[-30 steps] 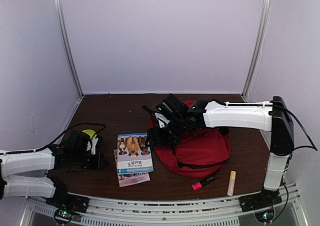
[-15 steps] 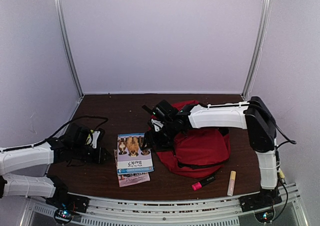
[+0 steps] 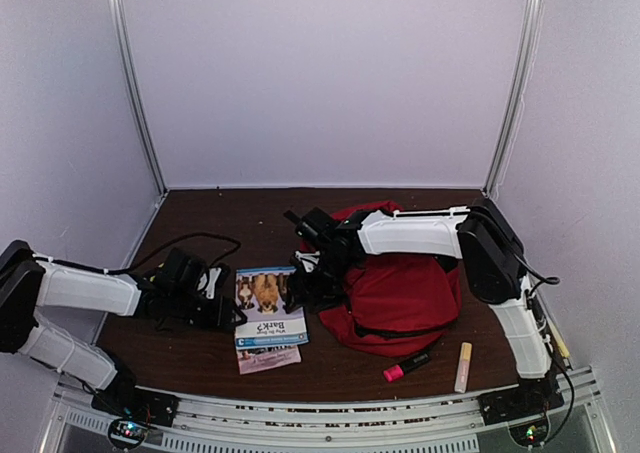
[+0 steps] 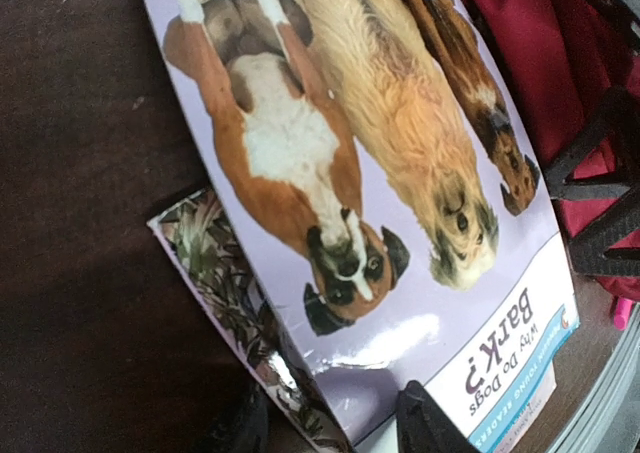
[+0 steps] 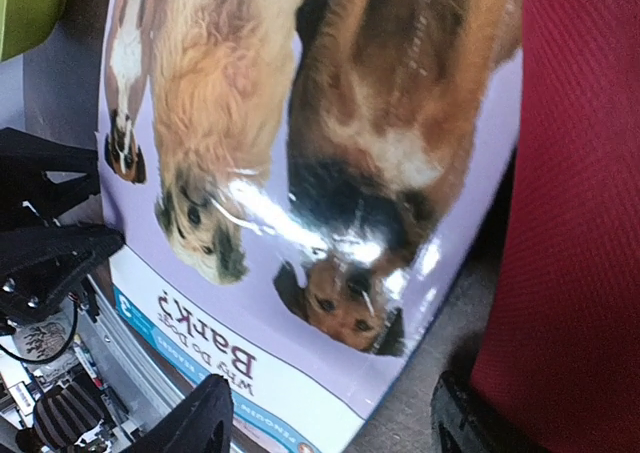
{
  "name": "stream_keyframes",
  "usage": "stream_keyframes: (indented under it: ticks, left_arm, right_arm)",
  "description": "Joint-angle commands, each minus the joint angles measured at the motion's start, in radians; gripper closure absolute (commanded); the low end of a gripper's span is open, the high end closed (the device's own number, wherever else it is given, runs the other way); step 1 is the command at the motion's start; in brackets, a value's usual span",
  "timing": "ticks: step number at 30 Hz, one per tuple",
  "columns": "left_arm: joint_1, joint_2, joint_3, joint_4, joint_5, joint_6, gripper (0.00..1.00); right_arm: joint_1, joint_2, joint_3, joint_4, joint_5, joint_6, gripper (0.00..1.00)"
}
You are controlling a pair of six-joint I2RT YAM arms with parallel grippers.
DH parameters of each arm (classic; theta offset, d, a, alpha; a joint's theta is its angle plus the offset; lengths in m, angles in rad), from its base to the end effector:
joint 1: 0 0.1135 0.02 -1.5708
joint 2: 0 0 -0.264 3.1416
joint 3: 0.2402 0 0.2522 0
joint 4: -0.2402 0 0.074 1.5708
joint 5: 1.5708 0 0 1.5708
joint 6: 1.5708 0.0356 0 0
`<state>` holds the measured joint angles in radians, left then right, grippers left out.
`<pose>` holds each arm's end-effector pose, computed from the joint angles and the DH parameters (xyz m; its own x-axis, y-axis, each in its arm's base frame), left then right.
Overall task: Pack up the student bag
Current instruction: Grab the book from the center of the board.
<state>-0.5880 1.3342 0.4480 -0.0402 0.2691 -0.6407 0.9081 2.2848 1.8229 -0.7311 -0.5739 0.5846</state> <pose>0.1816 -0.1324 0.1317 -0.9323 -0.0710 -0.3545 0.1376 0.8371 -0.5295 0.2784 0.3881 0.1610 -0.9102 -0.4130 -0.0291 -0.3393 0.7036 0.6244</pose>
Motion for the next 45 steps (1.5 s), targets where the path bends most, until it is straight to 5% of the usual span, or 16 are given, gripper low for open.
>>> stream_keyframes:
  ticks: [1, 4, 10, 22, 31, 35, 45]
  left_arm:
    - [-0.010, 0.057, -0.006, 0.089, 0.023, -0.019, 0.55]
    - [-0.013, 0.086, -0.011, 0.107, 0.025, -0.028, 0.61]
    - [-0.029, 0.102, -0.052, 0.169, 0.016, -0.078, 0.65]
    - [-0.043, 0.106, -0.085, 0.182, -0.002, -0.097, 0.79]
    - [-0.053, 0.098, -0.092, 0.177, -0.018, -0.093, 0.79]
    - [-0.053, 0.091, -0.098, 0.174, -0.021, -0.091, 0.79]
    - [-0.053, 0.095, -0.091, 0.174, -0.024, -0.083, 0.78]
  right_arm:
    - [-0.012, 0.083, 0.156, -0.127, -0.091, -0.064, 0.32]
    - [-0.009, 0.077, 0.170, -0.075, -0.153, -0.028, 0.32]
    - [0.008, -0.010, -0.022, 0.467, -0.288, 0.345, 0.40]
    - [0.034, -0.134, -0.143, 0.745, -0.241, 0.458, 0.60]
    - [0.056, -0.077, -0.150, 0.692, -0.177, 0.465, 0.61]
    - [0.058, -0.089, -0.103, 0.487, -0.022, 0.324, 0.54]
    - [0.058, -0.128, -0.158, 0.508, -0.003, 0.311, 0.40]
